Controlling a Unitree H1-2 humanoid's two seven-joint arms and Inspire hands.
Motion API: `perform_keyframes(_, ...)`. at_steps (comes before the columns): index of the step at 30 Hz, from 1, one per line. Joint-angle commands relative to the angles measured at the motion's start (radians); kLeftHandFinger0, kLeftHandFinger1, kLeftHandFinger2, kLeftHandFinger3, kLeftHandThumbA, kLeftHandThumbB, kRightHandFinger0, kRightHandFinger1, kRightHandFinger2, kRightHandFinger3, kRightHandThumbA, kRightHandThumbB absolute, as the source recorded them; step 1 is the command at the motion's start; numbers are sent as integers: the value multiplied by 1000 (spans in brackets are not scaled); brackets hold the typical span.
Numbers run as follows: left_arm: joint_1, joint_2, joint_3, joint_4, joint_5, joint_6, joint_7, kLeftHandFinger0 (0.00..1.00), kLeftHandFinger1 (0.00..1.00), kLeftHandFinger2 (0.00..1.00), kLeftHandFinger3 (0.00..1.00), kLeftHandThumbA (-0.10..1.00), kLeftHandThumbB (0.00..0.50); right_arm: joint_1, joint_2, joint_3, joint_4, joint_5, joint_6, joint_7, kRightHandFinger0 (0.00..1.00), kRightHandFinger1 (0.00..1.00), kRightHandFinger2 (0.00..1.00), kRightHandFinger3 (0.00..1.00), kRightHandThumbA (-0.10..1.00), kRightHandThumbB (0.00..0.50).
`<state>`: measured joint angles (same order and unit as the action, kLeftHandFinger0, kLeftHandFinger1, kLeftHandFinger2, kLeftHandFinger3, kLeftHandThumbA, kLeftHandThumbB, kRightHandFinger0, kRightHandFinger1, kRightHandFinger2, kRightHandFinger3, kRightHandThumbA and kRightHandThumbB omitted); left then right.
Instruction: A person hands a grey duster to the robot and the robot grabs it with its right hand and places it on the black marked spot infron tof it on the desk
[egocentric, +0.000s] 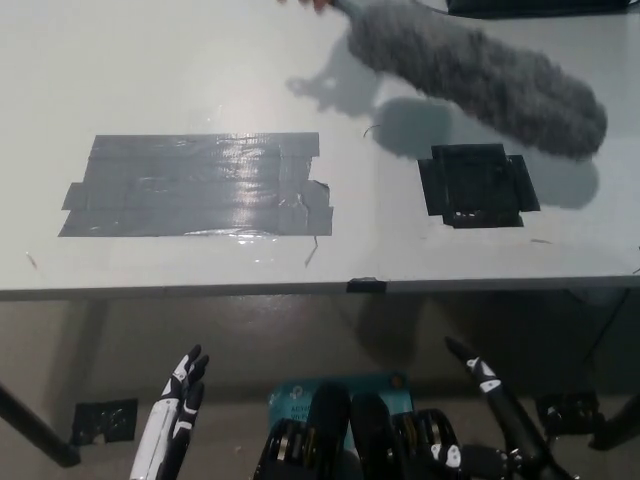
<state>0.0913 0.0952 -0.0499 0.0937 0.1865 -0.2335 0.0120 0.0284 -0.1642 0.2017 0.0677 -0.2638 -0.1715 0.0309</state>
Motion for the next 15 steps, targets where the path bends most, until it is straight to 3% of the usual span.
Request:
perform_keyframes(1,1,9,-7,-3,-31,-72,-15,1000,1000,1000,1000,1000,207,1,17,-41,-68,-52,-120,-94,1000,1000,1000,1000,1000,273)
perform_keyframes(3,-1,9,-4,-1,-39,-75,-15,1000,1000,1000,1000,1000,222,2,27,-64,-115,-56,-117,-108,1000,1000,1000,1000,1000,299)
perform_keyframes(6,1,11,-3,-4,-33,-73,-11,1000,1000,1000,1000,1000,222,10,37,-88,-185,-64,-131,-123,1000,1000,1000,1000,987,284)
perform_keyframes(12,-6,15,0,-6,-44,-71,-15,1000,1000,1000,1000,1000,209,9,39,-150,-487,-212,-47,-126,1000,1000,1000,1000,982,317)
perform_keyframes(15,-11,18,1,-1,-53,-74,-19,1000,1000,1000,1000,1000,210,-55,7,-187,-668,-270,93,-24,1000,1000,1000,1000,1000,349)
